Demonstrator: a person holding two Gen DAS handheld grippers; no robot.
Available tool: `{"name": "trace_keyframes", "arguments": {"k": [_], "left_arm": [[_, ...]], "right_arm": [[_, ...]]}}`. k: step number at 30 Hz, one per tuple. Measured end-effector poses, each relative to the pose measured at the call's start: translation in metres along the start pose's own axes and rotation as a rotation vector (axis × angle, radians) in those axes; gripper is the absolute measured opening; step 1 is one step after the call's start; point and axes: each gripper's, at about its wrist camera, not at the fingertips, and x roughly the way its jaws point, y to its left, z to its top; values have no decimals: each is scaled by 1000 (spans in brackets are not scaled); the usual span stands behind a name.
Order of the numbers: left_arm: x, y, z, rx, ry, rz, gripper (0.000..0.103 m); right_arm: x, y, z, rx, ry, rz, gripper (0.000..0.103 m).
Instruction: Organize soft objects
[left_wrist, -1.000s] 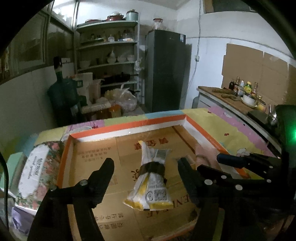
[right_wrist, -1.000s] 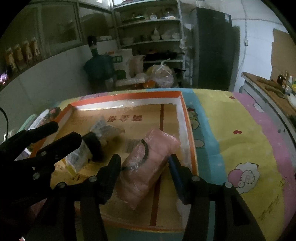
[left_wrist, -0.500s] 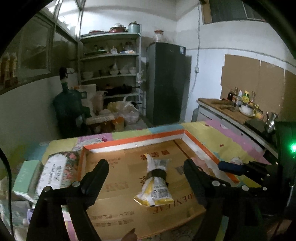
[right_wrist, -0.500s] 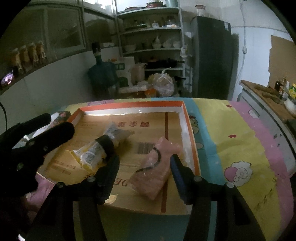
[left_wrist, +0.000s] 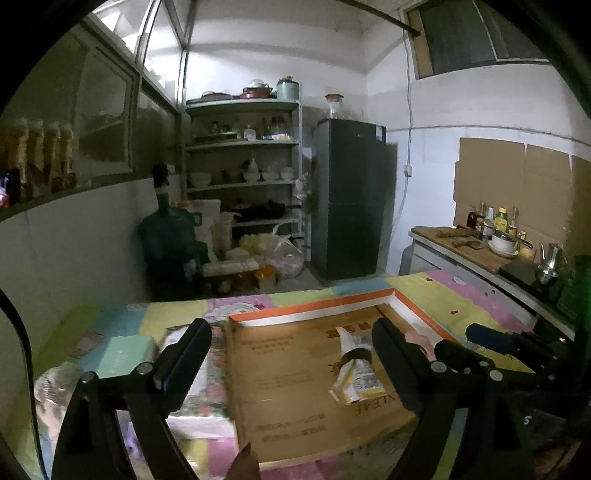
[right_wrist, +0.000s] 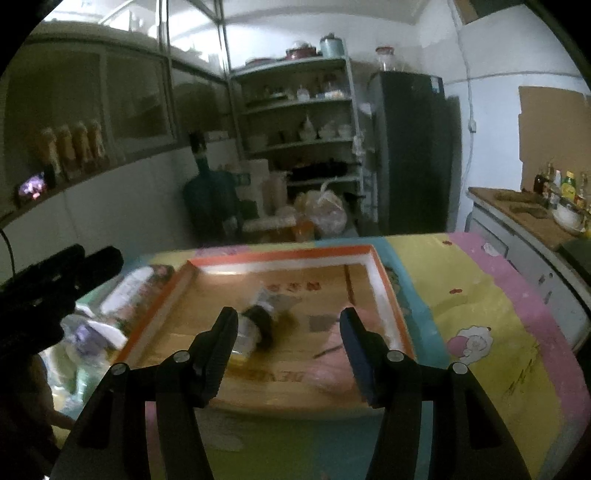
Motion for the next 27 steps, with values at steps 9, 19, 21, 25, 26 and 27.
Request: {"name": "trace_keyframes", "arguments": {"k": [9, 19, 21, 25, 26, 27], "left_arm": [[-30, 31, -7, 0, -15, 5, 94], [-51, 64, -26, -19, 15, 15, 94], [-55, 75, -31, -46, 30, 2, 94], [-63, 97, -39, -96, 54, 0, 91], [-65, 101, -40, -95, 51, 7, 90], [-69, 106, -41, -94, 44, 21, 90]], "right_arm": [[-28, 34, -6, 30, -73, -5, 75], [-52, 77, -20, 22, -126, -5, 75], [-54, 89, -23, 14, -126, 6, 75], [-55, 114, -27, -8, -132, 20, 75], [-55, 121, -29, -16, -133, 28, 75], [-55, 127, -30, -21, -133, 33, 75]]}}
